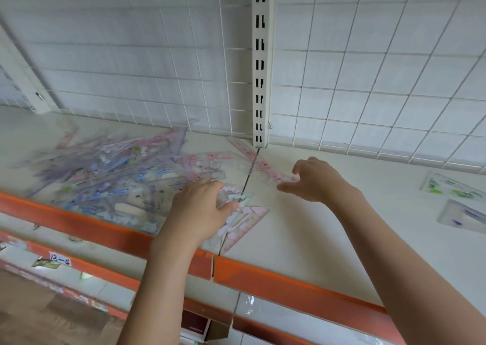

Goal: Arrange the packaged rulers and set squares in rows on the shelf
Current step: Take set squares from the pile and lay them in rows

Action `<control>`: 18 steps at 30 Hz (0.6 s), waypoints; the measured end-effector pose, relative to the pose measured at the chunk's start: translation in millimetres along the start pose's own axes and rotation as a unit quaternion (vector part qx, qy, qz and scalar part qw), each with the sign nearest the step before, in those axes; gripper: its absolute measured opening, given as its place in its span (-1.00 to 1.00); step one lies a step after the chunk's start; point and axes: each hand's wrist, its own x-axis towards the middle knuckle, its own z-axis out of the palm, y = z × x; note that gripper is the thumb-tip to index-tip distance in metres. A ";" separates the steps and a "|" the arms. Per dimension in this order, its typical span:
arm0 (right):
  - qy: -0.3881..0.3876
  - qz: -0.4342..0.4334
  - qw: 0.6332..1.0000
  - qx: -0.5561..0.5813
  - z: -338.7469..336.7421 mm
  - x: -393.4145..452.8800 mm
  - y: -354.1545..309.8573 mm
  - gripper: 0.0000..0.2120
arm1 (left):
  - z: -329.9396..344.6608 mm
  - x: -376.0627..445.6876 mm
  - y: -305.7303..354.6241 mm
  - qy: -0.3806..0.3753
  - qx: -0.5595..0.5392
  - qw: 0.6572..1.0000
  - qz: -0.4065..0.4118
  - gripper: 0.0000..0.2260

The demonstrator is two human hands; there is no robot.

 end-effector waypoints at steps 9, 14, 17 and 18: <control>-0.069 0.063 0.992 0.088 -2.3 3.6 1.1 -0.51 | -3.1 6.0 -6.3 0.010 -0.023 0.999 0.037 -0.52; -0.062 0.070 0.988 0.125 -3.8 -3.7 3.9 -0.47 | -4.5 11.7 -4.5 0.007 -0.031 0.998 0.052 -0.49; -0.073 0.078 0.985 0.136 -6.4 -10.1 7.0 -0.46 | -3.4 14.8 -3.0 0.003 -0.037 0.998 0.054 -0.48; -0.077 0.078 0.984 0.141 -6.5 -10.7 9.0 -0.48 | -2.4 15.8 -2.1 0.003 -0.039 0.998 0.056 -0.48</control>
